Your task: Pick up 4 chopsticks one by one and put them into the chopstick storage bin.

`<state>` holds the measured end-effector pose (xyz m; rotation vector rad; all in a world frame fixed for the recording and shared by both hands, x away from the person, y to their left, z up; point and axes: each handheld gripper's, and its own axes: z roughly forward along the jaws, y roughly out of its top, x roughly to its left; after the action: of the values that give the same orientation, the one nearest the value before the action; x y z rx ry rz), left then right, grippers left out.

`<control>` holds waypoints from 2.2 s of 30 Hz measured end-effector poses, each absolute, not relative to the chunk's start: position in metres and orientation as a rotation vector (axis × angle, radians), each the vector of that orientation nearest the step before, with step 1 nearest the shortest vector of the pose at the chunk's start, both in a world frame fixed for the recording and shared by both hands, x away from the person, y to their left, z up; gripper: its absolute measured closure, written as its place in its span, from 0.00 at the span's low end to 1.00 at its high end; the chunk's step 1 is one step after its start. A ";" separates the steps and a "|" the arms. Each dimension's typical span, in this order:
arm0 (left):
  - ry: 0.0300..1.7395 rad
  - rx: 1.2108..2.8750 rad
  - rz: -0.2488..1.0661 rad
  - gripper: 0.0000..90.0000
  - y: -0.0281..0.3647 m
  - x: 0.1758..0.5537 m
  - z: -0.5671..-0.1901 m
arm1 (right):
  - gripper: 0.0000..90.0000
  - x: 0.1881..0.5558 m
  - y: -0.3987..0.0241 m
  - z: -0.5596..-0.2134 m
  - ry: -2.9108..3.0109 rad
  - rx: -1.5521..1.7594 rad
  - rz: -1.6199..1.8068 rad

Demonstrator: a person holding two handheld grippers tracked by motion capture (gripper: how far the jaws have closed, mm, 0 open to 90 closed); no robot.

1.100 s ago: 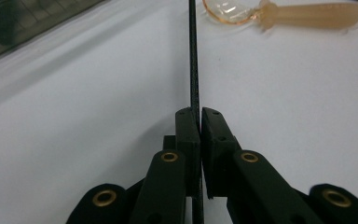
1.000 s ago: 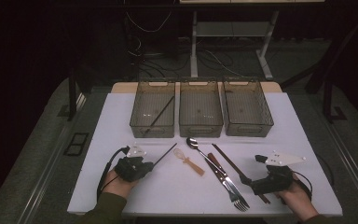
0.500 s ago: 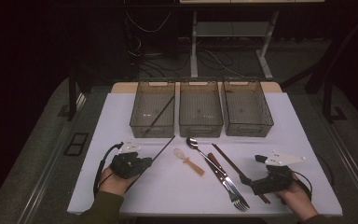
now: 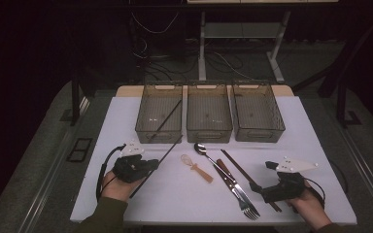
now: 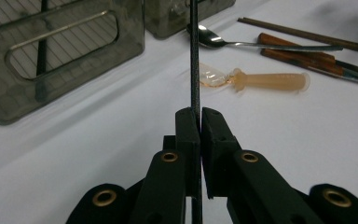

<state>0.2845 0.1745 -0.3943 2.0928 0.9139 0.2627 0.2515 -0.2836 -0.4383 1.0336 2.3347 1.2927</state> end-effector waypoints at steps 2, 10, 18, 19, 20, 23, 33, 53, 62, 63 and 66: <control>0.919 2.072 0.258 0.95 0.174 0.286 -0.392 | 0.01 0.252 -0.284 -0.438 2.334 1.039 1.291; 0.908 2.020 0.256 0.95 0.175 0.299 -0.382 | 0.01 0.251 -0.284 -0.438 2.335 1.037 1.294; 0.895 1.995 0.257 0.95 0.173 0.314 -0.375 | 0.01 0.251 -0.283 -0.438 2.336 1.037 1.298; 0.895 1.992 0.259 0.95 0.173 0.316 -0.374 | 0.01 0.251 -0.283 -0.438 2.335 1.035 1.298; 0.898 1.985 0.258 0.95 0.173 0.318 -0.373 | 0.01 0.251 -0.283 -0.438 2.334 1.036 1.299; 0.894 1.961 0.260 0.95 0.172 0.324 -0.367 | 0.01 0.251 -0.284 -0.438 2.333 1.042 1.298; 0.888 1.928 0.289 0.95 0.167 0.348 -0.341 | 0.01 0.251 -0.284 -0.439 2.331 1.040 1.300; 1.002 1.943 0.366 0.95 0.162 0.429 -0.309 | 0.01 0.250 -0.284 -0.438 2.331 1.036 1.311; 1.056 1.944 0.420 0.95 0.163 0.462 -0.307 | 0.01 0.250 -0.284 -0.437 2.333 1.032 1.318; 1.061 1.935 0.432 0.95 0.163 0.465 -0.308 | 0.01 0.250 -0.284 -0.437 2.334 1.032 1.317; 1.070 1.936 0.455 0.95 0.166 0.472 -0.312 | 0.01 0.250 -0.284 -0.437 2.333 1.026 1.323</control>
<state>0.4722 0.1655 -0.3120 1.9361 1.0697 0.4549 0.2500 -0.2837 -0.4371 1.0258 2.3334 1.3235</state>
